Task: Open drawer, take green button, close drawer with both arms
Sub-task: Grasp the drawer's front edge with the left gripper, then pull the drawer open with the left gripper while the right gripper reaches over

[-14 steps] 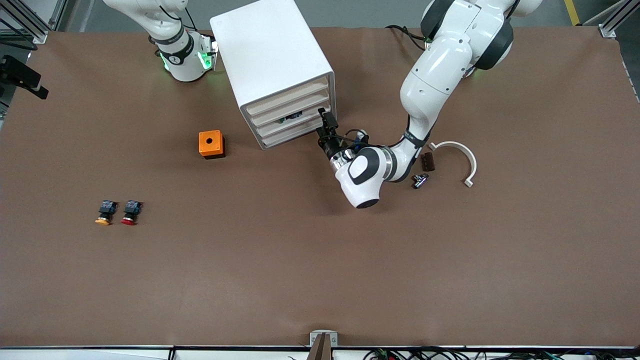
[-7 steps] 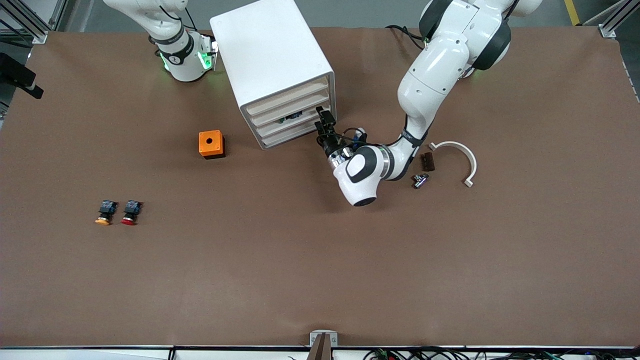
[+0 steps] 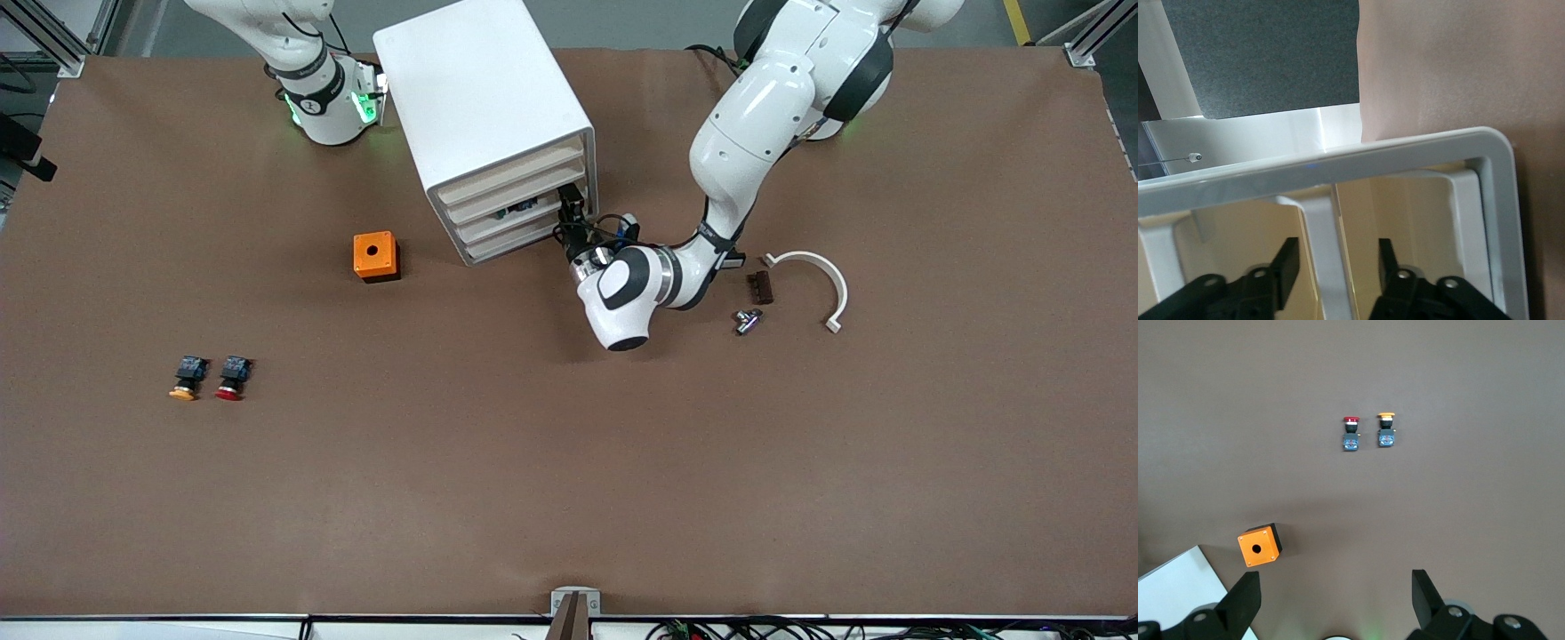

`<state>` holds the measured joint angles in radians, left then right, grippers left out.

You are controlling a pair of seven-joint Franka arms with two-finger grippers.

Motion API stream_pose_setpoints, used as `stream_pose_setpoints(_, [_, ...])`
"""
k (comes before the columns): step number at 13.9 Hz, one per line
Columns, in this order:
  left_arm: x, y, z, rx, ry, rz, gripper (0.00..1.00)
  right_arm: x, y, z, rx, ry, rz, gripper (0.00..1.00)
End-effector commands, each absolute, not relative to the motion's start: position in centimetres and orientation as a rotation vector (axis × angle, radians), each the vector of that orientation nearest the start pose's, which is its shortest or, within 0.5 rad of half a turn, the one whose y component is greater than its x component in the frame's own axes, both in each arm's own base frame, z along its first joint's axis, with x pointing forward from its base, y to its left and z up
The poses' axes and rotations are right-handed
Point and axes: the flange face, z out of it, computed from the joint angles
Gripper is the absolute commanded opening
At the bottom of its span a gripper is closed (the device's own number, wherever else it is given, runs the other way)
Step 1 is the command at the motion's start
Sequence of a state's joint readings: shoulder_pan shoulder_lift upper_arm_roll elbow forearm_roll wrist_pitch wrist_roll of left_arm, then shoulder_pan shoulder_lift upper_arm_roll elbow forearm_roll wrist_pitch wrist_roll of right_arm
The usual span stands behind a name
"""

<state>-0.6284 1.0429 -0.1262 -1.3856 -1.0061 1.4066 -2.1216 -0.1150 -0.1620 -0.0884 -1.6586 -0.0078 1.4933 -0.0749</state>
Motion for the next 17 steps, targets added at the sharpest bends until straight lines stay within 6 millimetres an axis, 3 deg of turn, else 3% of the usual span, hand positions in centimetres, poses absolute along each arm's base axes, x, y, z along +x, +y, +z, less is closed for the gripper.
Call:
stream_pose_setpoints(1, [39.9, -50.0, 10.4, -1.176, -1.519, 1.462, 0.27, 52.1, -12.7, 61.7, -3.112, 0.234, 0.119, 1.0])
stream_pose_setpoints(3, [39.9, -50.0, 10.5, -1.178, -1.519, 1.462, 0.16, 53.3, -12.9, 61.0, -3.135, 0.231, 0.094, 1.0])
stream_pose_setpoints(7, [40.4, -49.8, 10.6, -1.171, -1.528, 1.476, 0.1, 55.3, -13.3, 57.9, -3.164, 0.218, 0.144, 1.0])
stream_pose_setpoints(8, [40.6, -49.8, 10.7, -1.162, -1.531, 1.487, 0.1, 55.8, -13.6, 57.4, -3.165, 0.225, 0.127, 1.0])
stream_pose_setpoints(9, [40.9, -49.6, 10.6, -1.157, -1.537, 1.491, 0.1, 56.8, -13.9, 55.6, -3.17, 0.222, 0.148, 1.0])
stream_pose_setpoints(13, [42.5, -48.4, 10.8, -1.135, -1.566, 1.52, 0.1, 57.0, -13.7, 55.3, -3.165, 0.271, 0.161, 1.0])
stream_pose_setpoints(15, [43.6, -47.7, 10.9, -1.112, -1.587, 1.549, 0.1, 57.3, -12.0, 55.2, -3.148, 0.438, 0.167, 1.0])
stream_pose_setpoints(17, [45.0, -46.5, 10.9, -1.098, -1.617, 1.566, 0.1, 57.5, -8.5, 55.0, -3.129, 0.639, 0.2, 1.0])
